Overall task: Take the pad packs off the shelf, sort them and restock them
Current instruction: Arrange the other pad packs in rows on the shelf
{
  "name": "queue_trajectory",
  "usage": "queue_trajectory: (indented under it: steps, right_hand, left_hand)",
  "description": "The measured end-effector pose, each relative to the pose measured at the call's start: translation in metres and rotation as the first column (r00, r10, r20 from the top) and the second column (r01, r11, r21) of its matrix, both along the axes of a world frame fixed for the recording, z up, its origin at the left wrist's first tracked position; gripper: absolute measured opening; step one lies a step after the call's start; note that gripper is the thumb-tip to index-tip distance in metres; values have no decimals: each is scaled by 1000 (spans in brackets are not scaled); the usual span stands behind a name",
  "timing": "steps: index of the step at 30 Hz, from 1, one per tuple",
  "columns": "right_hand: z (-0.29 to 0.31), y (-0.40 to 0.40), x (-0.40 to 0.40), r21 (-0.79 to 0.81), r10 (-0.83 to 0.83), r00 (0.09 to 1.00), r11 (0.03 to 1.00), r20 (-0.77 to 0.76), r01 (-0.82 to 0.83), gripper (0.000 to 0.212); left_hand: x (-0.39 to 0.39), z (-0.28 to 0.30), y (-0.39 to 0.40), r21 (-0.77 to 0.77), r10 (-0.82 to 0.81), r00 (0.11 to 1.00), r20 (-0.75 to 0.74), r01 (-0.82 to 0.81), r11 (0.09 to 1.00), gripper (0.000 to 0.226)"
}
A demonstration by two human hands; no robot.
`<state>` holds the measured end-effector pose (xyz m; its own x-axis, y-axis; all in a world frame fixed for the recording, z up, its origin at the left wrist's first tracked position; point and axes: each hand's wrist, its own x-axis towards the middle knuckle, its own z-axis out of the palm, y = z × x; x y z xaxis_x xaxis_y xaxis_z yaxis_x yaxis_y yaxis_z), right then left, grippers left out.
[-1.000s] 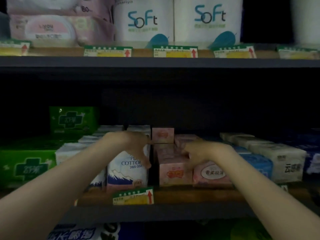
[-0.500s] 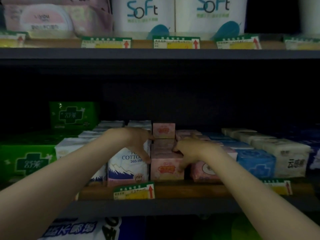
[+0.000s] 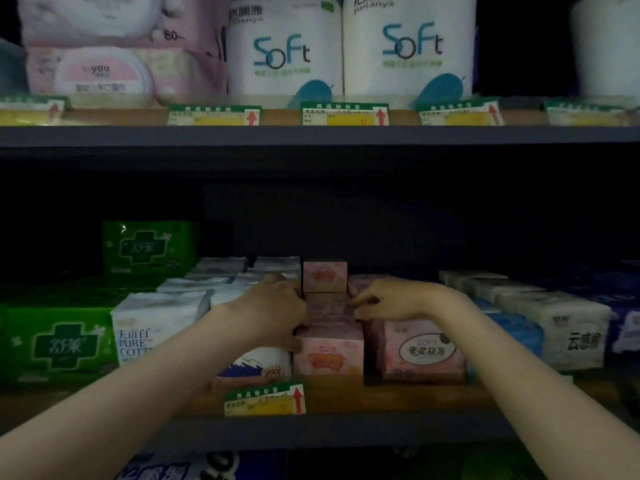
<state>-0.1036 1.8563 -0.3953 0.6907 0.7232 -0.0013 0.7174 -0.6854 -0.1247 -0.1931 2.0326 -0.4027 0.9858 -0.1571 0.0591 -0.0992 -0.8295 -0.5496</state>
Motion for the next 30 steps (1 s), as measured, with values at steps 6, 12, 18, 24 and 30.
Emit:
queue_trajectory:
  steps: [6,12,18,24,30]
  right_hand:
    - [-19,19,14,-202,-66,988,975,139,94,52]
    - [-10,25,25,-196,-38,997,979,73,52,49]
    - [-8,16,22,-79,28,998,997,58,-24,43]
    - [-7,8,11,-32,43,999,999,-13,-43,42]
    - [-9,15,17,-122,-53,995,990,90,64,42]
  left_hand:
    - [-1,2,-2,-29,-9,1000,-15,9,1000,44]
    - [-4,13,-1,-146,-16,994,-104,0,989,45]
    - [9,23,-15,-247,40,965,-258,-106,963,49]
    - [12,26,-22,-258,37,961,-273,-110,960,40]
    - [-2,25,-3,-193,46,979,-197,-85,978,47]
